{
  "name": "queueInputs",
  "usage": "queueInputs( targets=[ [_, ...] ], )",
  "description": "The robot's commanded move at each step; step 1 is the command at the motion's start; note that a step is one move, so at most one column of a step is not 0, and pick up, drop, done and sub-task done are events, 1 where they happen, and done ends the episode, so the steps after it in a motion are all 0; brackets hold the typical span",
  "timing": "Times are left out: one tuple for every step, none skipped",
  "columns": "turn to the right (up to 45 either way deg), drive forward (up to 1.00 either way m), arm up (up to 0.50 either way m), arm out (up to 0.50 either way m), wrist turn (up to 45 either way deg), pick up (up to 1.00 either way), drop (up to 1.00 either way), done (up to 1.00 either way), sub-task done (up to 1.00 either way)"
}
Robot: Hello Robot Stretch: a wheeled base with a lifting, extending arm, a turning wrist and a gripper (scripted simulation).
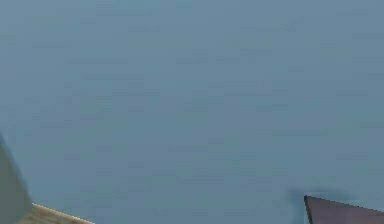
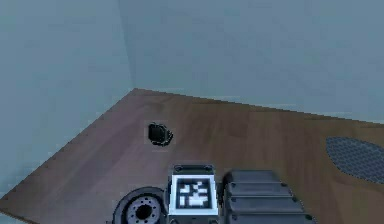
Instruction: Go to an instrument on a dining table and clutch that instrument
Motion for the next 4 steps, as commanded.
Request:
queueInputs(
  targets=[
    [0.0,0.0,0.0,0.44,0.0,0.0,0.0,0.0,0.0],
    [0.0,0.0,0.0,0.0,45.0,0.0,0.0,0.0,0.0],
    [0.0,0.0,0.0,0.0,45.0,0.0,0.0,0.0,0.0],
    [0.0,0.0,0.0,0.0,45.0,0.0,0.0,0.0,0.0]
  ],
)
